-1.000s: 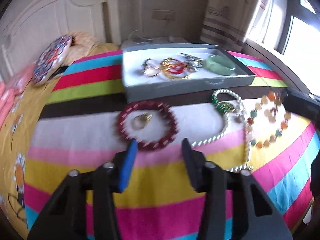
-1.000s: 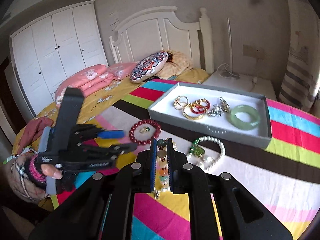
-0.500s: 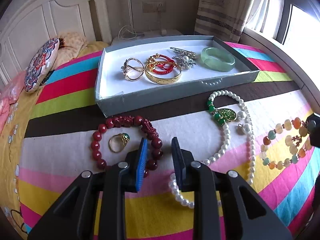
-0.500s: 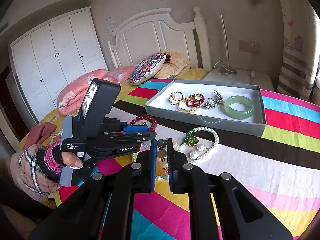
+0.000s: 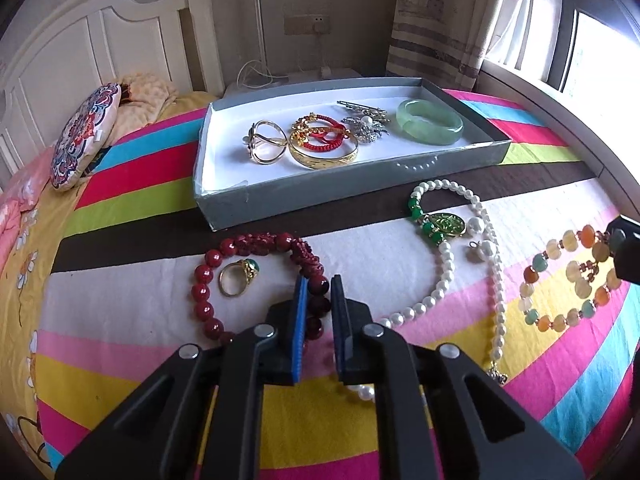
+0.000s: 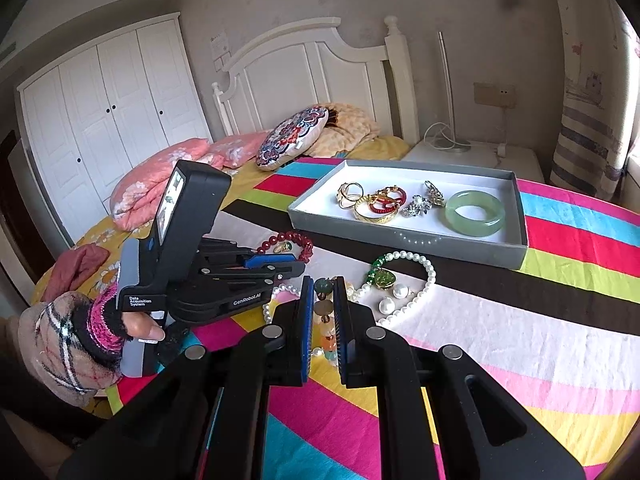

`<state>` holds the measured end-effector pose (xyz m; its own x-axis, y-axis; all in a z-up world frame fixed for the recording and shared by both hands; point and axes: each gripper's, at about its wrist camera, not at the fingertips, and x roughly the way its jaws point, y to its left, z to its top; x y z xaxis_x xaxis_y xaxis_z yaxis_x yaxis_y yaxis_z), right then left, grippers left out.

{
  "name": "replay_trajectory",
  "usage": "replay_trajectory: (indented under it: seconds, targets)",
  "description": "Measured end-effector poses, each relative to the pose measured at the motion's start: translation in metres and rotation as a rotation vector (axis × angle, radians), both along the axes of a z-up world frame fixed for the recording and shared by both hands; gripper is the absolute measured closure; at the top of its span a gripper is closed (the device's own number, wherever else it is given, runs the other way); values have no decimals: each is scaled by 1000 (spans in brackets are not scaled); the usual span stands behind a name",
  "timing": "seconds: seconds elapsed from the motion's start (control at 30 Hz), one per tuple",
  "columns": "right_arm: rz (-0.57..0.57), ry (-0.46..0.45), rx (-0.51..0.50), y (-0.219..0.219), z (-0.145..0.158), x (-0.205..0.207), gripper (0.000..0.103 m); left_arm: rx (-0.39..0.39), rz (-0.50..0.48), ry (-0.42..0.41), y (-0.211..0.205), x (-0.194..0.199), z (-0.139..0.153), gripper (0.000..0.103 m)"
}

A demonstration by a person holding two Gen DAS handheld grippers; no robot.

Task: Organize jewelry
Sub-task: 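Grasp the red bead bracelet with the left tool while the right tool holds its bracelet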

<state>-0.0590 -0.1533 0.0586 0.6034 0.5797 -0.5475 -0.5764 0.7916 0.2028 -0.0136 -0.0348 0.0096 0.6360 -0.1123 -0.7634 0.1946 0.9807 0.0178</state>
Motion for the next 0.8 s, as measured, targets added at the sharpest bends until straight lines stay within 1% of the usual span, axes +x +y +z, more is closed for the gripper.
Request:
replay_trajectory:
  seconds: [0.2,0.33,0.8]
  targets:
    - [-17,-10,-15,4,2,-3,92,25,15,-72,5,-17,16,92]
    - [-20,-18,-23,7,5,-8,92,26,28,-108,10,-26,29,92]
    - [-17,-60,-46,20,20,-29,92,-6,55,-177,35,-58,59,92]
